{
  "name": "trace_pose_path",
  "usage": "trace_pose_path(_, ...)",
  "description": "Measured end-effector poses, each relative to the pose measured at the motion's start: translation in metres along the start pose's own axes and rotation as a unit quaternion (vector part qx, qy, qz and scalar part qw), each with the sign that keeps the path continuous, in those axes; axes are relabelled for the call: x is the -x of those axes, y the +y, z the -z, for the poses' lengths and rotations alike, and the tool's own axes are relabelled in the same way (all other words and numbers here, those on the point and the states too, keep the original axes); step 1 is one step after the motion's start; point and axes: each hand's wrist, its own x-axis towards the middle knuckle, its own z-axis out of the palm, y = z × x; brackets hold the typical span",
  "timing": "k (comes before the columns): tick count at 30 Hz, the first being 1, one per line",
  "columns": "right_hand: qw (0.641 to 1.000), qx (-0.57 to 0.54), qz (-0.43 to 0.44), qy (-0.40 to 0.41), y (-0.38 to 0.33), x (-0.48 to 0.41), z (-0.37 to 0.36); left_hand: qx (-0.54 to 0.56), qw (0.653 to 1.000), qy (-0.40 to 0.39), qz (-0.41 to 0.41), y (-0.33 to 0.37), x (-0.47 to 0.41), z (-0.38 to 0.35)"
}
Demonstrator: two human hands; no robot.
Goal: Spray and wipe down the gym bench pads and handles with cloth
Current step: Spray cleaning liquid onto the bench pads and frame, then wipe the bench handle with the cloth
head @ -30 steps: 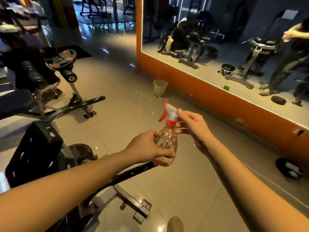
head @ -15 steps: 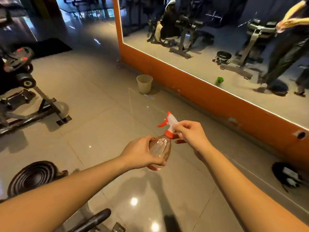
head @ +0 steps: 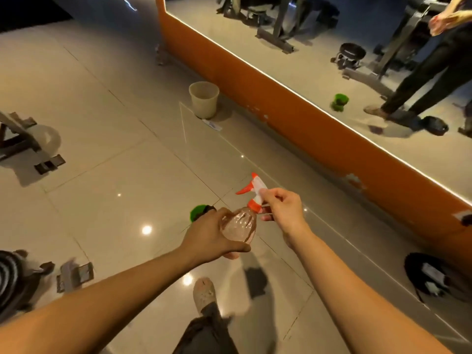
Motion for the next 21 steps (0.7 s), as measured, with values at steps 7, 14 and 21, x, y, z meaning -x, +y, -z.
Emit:
trace_pose_path(7,0.998,0.047,0.045,0.004,0.034,-0.135,-0.014,0.031,0.999,0.001,0.021,-0.044,-0.130,-0.050)
trace_pose_path(14,0.999,0.032,0.007,-0.021,0.163,-0.275,-0.029,0.010,0.998,-0.042,0.038,-0.143,-0.231,-0.149)
trace_pose_path(21,0.995,0.054,-0.020,-0.080,0.331,-0.400,-0.052,0.088,0.986,-0.111,0.090,-0.277,-0.295,-0.256)
